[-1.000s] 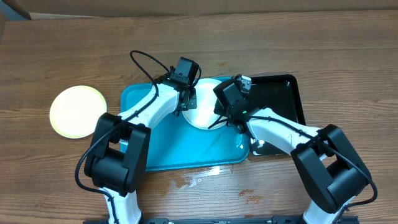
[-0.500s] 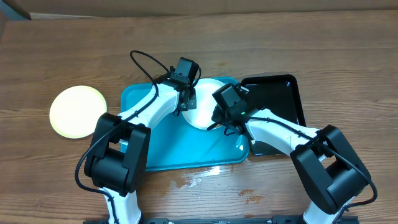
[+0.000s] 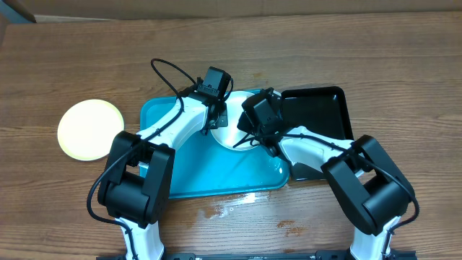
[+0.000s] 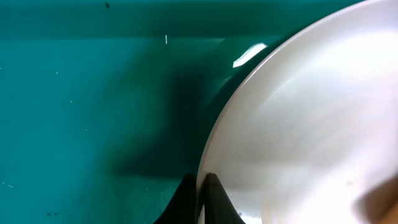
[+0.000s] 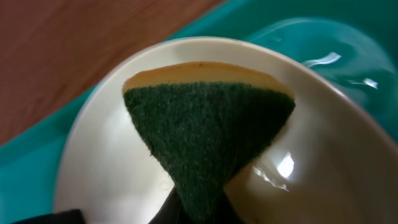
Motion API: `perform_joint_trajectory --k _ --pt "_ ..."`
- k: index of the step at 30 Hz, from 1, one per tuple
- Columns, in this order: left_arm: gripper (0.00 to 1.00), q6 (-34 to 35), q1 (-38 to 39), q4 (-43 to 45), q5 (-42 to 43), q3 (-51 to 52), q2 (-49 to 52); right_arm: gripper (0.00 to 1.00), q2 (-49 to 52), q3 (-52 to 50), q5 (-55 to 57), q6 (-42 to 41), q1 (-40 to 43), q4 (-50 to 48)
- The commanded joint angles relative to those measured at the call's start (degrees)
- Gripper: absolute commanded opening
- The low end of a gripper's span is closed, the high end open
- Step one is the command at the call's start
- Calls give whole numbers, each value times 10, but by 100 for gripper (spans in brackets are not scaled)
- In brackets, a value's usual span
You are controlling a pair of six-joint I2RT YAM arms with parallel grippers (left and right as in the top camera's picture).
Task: Clean dirty plates on tray and stack at the side
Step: 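Wipe the white plate with the sponge while the left gripper holds the rim, then carry the sponge back into the black tray with the right gripper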
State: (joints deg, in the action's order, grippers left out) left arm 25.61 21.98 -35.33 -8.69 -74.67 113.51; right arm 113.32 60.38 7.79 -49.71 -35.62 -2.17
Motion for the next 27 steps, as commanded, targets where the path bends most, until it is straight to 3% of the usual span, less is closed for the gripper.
perform_joint_trajectory --k 1,8,17,27 --pt "4 10 -10 -5 -33 6 -2 4 5 1 -3 59 6 -36" --pt "4 1 -10 -5 -33 6 -2 4 -78 38 -6 97 46 4" --pt "4 0 -10 -5 -33 4 -2 4 -255 47 -8 134 125 228" --pt "4 -18 -10 -21 -36 -28 -83 4 -263 37 -8 149 250 450"
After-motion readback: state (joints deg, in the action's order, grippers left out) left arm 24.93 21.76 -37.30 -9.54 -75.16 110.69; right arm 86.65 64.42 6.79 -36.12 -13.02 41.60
